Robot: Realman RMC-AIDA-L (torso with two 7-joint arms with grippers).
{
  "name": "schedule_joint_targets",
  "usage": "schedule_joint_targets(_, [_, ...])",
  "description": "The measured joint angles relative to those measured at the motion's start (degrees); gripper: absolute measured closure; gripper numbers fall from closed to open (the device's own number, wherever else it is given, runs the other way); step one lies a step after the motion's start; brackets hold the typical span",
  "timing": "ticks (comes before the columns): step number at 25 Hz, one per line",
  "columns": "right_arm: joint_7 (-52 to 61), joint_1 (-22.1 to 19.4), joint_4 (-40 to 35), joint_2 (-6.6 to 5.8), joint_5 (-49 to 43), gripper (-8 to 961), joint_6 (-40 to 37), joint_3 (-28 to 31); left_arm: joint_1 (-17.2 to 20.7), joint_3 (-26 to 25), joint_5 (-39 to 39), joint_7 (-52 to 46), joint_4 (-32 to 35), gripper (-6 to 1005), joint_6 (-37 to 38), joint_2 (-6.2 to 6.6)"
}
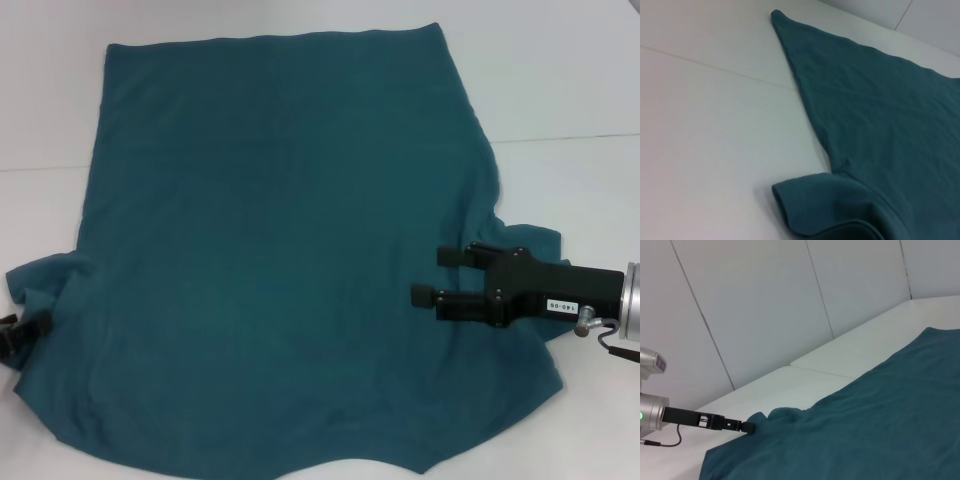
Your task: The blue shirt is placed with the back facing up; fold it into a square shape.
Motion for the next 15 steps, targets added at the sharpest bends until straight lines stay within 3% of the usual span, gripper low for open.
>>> schedule_joint_targets(15, [-0.1,-0.16,0.1,0.0,0.04,42,0.02,0.42,-0.78,0.02,-0.26,-0.09,0.42,893,0.66,0.16])
